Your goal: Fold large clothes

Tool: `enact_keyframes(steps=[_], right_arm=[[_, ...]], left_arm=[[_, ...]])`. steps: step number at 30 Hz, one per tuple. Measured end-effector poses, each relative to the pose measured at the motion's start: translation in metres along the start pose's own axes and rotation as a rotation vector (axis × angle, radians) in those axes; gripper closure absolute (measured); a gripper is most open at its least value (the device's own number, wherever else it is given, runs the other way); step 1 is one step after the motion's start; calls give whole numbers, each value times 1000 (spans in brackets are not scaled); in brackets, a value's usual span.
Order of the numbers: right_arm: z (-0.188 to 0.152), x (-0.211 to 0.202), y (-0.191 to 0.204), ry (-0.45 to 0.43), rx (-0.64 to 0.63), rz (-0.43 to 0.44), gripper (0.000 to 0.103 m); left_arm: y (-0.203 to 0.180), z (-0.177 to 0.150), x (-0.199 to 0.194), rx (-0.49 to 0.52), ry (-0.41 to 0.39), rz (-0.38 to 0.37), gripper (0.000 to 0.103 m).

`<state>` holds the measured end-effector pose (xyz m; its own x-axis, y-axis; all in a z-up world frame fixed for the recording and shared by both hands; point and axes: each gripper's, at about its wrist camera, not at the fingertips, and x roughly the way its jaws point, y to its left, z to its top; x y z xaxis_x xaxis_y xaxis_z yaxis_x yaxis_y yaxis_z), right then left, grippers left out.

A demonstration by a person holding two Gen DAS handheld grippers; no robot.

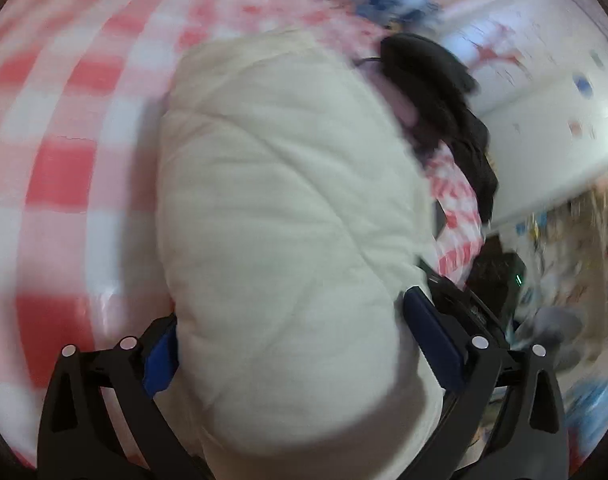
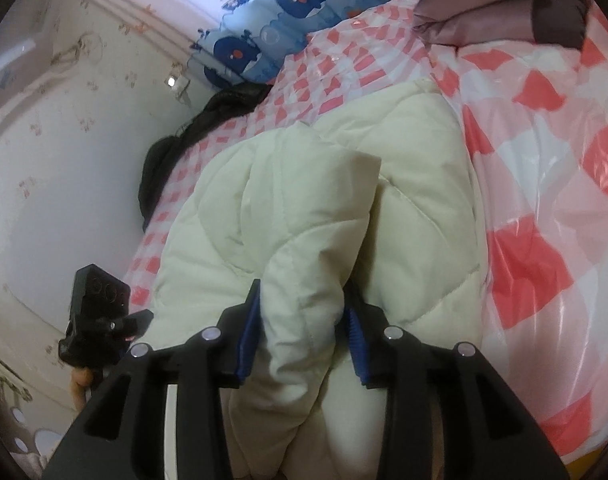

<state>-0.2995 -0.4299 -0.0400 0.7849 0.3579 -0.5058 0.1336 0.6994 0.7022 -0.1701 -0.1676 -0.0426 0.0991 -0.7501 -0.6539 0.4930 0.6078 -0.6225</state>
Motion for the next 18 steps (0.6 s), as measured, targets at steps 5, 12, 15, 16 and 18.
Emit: enact_keyframes(steps=[5, 12, 15, 16, 18], right_arm=[[4, 16, 23, -25, -21, -26, 61], [25, 158, 130, 92, -133, 77, 60], [20, 238, 185, 157, -158, 144, 60], [14, 265, 197, 191, -137, 162, 60], [3, 302, 208, 239, -102, 183, 60]], left_arm=[[-5, 9, -31, 152, -97, 23, 26], [124, 47, -144, 32, -246, 148, 27], [191, 55, -191, -44, -249, 209, 25], [212, 56, -198, -88, -228, 212, 24], [259, 49, -202, -199, -172, 201, 20]])
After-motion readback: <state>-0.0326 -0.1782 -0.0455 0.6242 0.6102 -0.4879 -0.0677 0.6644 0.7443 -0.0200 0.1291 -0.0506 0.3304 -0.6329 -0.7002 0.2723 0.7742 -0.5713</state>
